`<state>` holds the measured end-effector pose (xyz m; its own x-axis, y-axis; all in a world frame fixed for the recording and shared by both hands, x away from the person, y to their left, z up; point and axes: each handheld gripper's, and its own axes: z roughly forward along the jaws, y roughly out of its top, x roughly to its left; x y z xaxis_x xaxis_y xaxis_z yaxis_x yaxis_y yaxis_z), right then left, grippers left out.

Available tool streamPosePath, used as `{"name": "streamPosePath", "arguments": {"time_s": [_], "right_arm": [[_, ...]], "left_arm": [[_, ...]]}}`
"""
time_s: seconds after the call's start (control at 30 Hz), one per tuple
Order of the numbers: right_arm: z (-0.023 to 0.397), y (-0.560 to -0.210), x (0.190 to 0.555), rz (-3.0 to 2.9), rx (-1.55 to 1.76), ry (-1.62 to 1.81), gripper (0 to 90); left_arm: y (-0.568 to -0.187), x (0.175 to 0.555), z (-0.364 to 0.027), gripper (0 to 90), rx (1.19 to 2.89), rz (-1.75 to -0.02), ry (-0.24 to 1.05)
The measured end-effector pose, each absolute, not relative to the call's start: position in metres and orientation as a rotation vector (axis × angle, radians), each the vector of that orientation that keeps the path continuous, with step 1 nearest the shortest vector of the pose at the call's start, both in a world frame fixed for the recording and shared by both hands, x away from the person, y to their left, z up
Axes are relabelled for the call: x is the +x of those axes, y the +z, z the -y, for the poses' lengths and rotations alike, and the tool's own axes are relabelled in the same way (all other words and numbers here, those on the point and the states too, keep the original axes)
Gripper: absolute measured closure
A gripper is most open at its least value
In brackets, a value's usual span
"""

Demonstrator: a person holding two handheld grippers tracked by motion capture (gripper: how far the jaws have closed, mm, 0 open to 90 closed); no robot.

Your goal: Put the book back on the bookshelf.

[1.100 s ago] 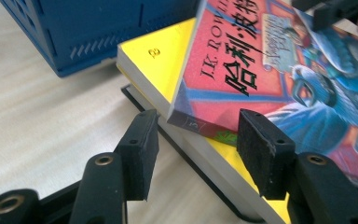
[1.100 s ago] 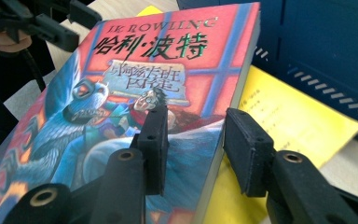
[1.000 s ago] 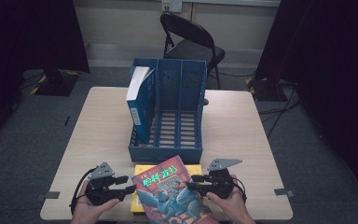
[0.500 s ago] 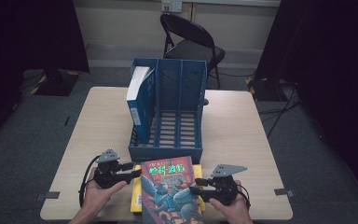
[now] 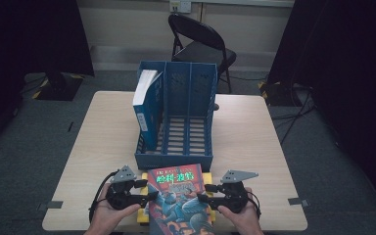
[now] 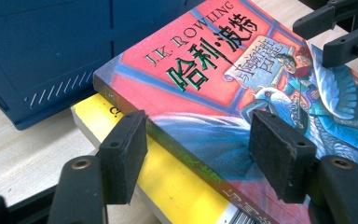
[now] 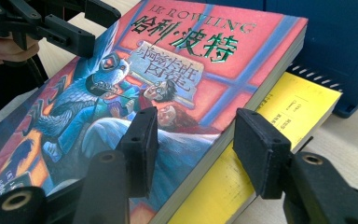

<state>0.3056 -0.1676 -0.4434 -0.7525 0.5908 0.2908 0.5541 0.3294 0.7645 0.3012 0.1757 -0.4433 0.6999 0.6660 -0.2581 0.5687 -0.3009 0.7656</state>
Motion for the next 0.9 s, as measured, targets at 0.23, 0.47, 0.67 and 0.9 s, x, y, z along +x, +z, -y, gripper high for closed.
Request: {"name": "streamPosePath", "arguments": {"time_s": [0.23, 0.47, 0.67, 0.9], "right_arm": [[0.165, -0.443, 0.304, -2.531, 1.108, 1.409, 48.5], [0.162, -0.442, 0.301, -2.528, 1.099, 1.398, 48.0], [0.165, -0.444, 0.305, -2.515, 1.166, 1.4, 37.0], [0.155, -0.444, 0.312, -2.523, 1.169, 1.388, 33.6]], "left_arm": [[-0.443, 0.312, -0.172, 41.6, 1.982, -0.98, 0.165], [-0.445, 0.322, -0.174, 41.7, 1.963, -0.966, 0.145], [-0.45, 0.312, -0.174, 35.4, 1.933, -0.972, 0.128], [-0.452, 0.311, -0.175, 33.5, 1.926, -0.951, 0.131]]}}
